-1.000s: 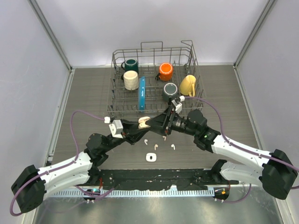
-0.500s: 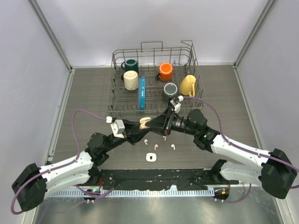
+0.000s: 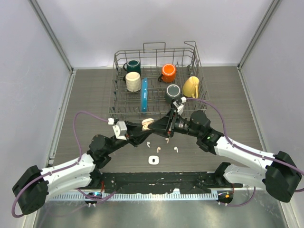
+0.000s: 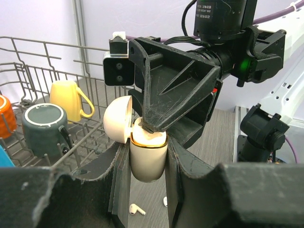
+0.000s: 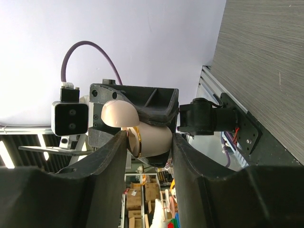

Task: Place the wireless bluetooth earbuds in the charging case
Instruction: Pick up the earbud from the center of the board.

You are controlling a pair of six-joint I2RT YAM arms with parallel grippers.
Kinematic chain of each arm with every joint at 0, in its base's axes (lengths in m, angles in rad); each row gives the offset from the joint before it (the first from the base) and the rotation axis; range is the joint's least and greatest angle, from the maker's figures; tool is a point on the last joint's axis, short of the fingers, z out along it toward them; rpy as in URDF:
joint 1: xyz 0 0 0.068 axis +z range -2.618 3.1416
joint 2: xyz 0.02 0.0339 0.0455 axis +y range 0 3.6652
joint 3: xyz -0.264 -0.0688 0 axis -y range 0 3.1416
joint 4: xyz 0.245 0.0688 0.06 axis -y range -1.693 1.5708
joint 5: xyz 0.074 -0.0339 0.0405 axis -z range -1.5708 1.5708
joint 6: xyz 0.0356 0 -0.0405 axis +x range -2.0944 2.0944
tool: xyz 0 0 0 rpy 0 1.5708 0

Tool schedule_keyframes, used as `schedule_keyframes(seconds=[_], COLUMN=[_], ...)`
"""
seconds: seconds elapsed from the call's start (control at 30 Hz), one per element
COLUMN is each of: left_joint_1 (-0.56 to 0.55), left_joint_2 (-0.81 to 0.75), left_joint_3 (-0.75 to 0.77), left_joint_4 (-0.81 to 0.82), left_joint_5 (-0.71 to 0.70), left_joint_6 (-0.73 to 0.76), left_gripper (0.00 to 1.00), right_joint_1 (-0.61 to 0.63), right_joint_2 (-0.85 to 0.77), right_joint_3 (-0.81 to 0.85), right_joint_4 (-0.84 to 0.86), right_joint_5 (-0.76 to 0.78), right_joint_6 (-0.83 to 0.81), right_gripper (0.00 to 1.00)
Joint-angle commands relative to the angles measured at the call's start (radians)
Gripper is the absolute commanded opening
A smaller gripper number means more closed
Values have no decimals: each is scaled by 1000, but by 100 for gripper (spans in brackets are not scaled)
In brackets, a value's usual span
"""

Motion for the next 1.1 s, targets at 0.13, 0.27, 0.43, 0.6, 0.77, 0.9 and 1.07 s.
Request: schedule_keyframes(seconds=[0.13,0.27,0.43,0.6,0.77,0.9,1.07], left_joint_1=[-4,-3,-3,-3,-3,-3,-3], left_joint_2=[12,6,-21,-66,-135,-210,-323], left_joint_3=[39,33,10,-26,-59,-87,-96], left_joint_4=[46,46,47,21,-16,-71,-167], left_joint_5=[16,-5,-42,-93,-140,-162,-157], left_joint_6=[3,0,5,16,31,33,23], left_gripper=[1,0,0,0,0,0,0], right_joint_1=[6,6,6,5,2,0,-1], right_joint_2=[-6,-15,-86,-184,-261,-319,-275], right_joint_3=[29,26,28,58,111,129,173], right_joint_4=[61,33,-59,-205,-450,-659,-898], right_joint_5=[-18,3,69,170,273,403,598], right_joint_6=[-4,-18,-75,-187,-299,-355,-452], right_gripper=[25,39,61,72,73,68,53])
